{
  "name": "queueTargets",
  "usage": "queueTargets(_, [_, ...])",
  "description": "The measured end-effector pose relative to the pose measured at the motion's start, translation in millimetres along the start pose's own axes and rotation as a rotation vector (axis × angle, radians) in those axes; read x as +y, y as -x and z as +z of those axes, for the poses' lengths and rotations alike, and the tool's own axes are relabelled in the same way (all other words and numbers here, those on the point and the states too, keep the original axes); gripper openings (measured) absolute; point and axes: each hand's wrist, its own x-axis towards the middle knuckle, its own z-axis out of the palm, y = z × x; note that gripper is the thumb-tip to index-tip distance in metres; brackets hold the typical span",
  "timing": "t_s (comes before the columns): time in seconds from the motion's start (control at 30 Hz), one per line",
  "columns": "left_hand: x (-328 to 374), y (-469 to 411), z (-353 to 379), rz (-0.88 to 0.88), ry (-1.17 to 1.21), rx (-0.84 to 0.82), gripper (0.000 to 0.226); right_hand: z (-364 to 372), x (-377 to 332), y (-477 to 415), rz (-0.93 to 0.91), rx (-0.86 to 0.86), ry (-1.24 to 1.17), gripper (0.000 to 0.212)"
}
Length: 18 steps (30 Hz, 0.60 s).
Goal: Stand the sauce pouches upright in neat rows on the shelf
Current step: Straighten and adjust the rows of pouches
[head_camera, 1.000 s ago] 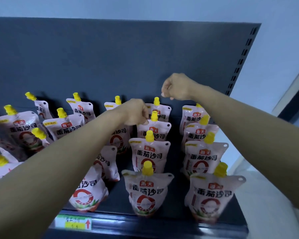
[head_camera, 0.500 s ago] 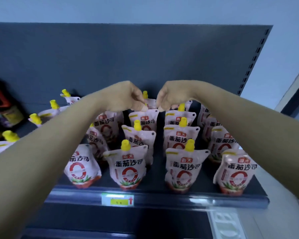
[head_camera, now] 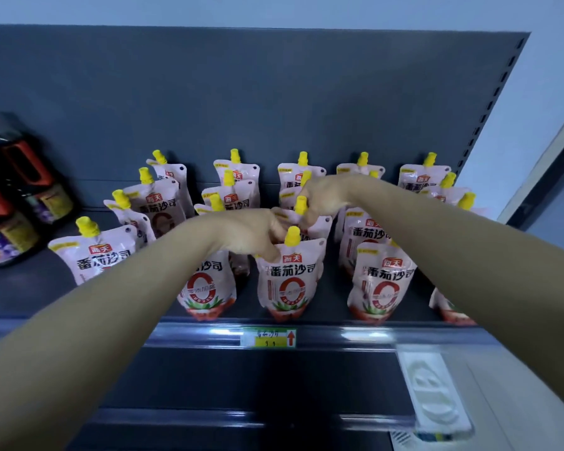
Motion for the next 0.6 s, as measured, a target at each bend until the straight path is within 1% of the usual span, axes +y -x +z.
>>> queueTargets(0.1, [-5, -2, 11, -0.008, 0.028, 0.026, 0.024, 1, -1, 0, 0.048, 0.027, -0.069, 0.035])
queueTargets(0.2, [-6, -1, 14, 0.024, 0.067, 0.028, 0.013, 3, -4, 2, 0.074, 0.031, -0.102, 0.033])
queueTargets(0.3, [-6, -4, 14, 0.052, 0.084, 0.012, 0.016, 3, -6, 1, 0.086, 0.033, -0.128, 0.029])
queueTargets(0.43, [-9, -7, 14, 0.065, 0.117, 0.019, 0.020, 4, -8, -2, 0.081, 0.032, -0.155, 0.028])
queueTargets(0.5, [-11, -8, 15, 0.077, 0.089, 0.029, 0.023, 3, -9, -3, 0.084, 0.041, -0.133, 0.028])
queueTargets(0.6, [-12, -6, 13, 0.097, 0.034, 0.035, 0.020, 3, -12, -6, 0.065, 0.051, -0.097, 0.026])
